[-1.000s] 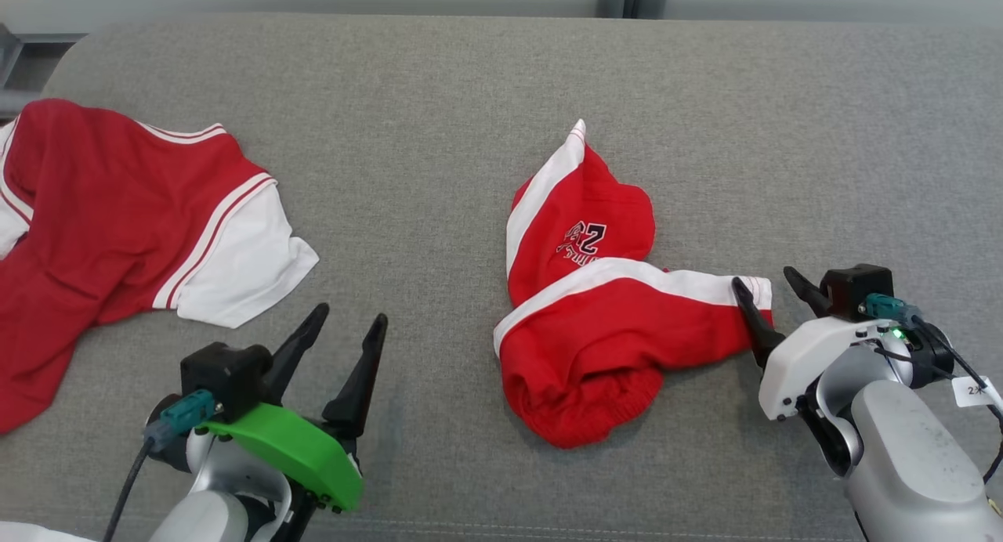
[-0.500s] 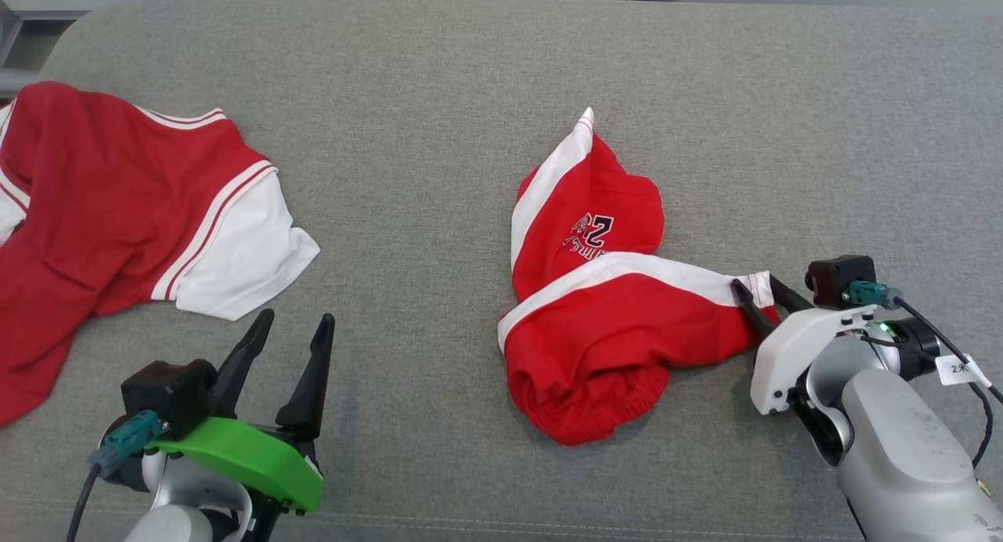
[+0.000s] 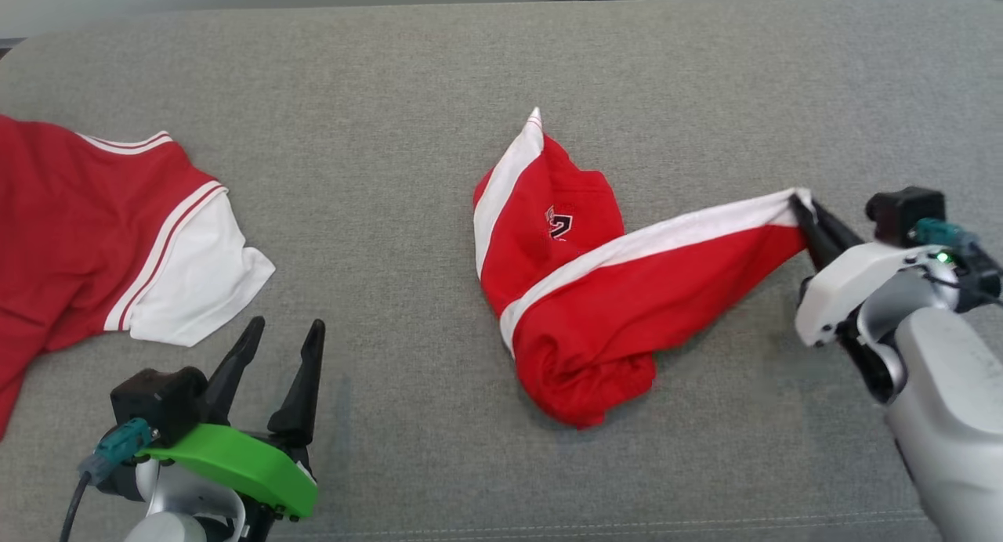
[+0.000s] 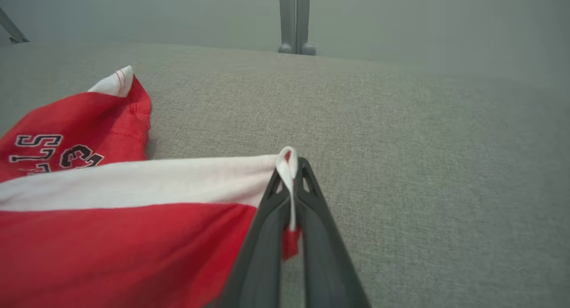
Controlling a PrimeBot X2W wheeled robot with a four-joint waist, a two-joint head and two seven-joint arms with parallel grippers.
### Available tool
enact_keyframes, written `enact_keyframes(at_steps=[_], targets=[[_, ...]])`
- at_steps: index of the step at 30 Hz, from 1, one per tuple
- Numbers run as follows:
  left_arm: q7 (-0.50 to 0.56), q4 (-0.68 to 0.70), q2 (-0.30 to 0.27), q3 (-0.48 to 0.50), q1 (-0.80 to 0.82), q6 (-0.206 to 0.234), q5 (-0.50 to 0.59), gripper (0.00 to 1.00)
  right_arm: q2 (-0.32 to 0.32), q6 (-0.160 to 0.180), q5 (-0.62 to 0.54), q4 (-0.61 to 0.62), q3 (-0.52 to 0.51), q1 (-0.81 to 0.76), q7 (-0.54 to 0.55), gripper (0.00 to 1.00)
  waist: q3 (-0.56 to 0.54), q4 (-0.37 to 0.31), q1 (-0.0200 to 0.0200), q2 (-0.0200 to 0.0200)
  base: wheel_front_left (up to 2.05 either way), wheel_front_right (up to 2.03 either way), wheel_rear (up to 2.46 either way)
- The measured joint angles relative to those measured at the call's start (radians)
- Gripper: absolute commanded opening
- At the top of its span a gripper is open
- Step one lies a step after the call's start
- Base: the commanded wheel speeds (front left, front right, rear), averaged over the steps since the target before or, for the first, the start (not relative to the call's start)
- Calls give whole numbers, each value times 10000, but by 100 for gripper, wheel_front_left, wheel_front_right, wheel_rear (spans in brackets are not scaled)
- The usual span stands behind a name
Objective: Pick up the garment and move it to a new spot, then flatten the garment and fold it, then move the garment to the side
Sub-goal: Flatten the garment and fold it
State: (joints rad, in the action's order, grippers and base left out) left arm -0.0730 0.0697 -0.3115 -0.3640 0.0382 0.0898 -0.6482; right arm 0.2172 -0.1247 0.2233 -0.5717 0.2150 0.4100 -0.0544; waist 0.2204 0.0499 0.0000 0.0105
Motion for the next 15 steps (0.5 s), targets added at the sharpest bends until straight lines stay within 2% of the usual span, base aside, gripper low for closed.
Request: enact_keyframes(at_steps=[4,15], targets=[[2,-8,56,-324,-1,-33,2,100,610,0,69,410,-374,151,-238,0,-30,-274,0,0,0,0,0],[311,-48,570,-1659,196,-663,109,100,1751,48,263,466,-1358,-570,-257,0,-103,-941,0,0,0,0,0]])
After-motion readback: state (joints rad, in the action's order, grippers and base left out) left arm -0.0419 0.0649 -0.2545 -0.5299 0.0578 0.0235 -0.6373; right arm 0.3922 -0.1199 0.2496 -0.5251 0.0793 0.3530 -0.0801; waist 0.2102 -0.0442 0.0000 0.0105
